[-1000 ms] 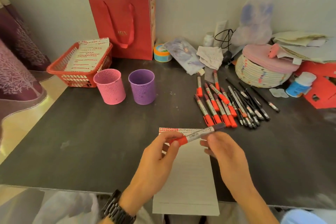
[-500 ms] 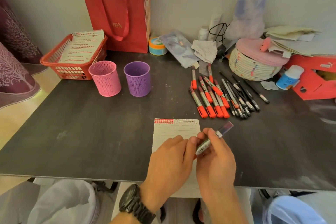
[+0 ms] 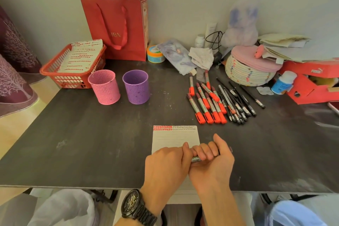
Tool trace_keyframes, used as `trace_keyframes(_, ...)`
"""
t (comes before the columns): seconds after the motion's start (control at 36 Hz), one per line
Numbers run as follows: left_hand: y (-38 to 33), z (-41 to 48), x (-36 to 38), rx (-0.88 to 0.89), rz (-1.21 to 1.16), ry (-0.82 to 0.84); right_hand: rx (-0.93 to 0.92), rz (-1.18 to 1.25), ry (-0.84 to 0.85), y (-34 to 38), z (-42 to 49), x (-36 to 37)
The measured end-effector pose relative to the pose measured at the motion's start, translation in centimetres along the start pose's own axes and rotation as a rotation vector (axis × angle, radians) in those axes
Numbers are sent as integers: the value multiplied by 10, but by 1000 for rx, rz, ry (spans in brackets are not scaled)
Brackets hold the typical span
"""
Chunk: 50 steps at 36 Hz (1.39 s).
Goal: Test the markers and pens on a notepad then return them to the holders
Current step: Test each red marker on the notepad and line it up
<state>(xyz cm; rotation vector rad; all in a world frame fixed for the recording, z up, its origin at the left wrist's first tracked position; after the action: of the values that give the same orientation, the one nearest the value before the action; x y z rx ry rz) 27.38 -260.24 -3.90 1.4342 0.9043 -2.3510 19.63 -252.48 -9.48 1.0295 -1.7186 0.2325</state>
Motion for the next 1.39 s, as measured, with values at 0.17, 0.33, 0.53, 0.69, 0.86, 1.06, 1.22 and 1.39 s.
trace_keyframes(0.17, -2, -1, -9, 71, -2, 32, 60, -71, 73, 3, 3, -1)
trace_keyframes(0.33, 6, -3, 1, -11, -73, 187, 67, -81, 274, 3, 9, 13)
trace_keyframes(0.53, 13, -8, 8, 1, -41, 300, 127, -44, 412, -11, 11, 19)
trace_keyframes(0.69, 17, -5, 16, 11, -77, 420, 148, -48, 490, -13, 11, 27)
trace_keyframes(0.86, 60, -7, 7, -243, -356, 577, 69, 164, 662, 46, 23, 25)
trace_keyframes(1.06, 110, 12, -28, -329, -418, 263, -47, 83, 372, 89, 55, -12)
trace_keyframes(1.22, 116, 28, 8, -200, -274, 381, -5, -135, 143, 70, 61, -33)
trace_keyframes(1.39, 127, 31, 26, -113, -197, 426, 67, -321, 164, 62, 57, -30)
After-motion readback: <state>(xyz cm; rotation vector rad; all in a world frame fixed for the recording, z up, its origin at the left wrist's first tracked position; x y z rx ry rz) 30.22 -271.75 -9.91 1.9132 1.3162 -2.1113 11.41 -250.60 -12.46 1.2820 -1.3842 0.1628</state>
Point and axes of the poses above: each hand's wrist, its own z-axis towards the middle knuckle, its own x-axis out of the palm, y = z × x, the point moved 8 cm from there along z, towards the middle knuckle, and after that the axes turned 7 degrees about y, right-handed, at the moved point
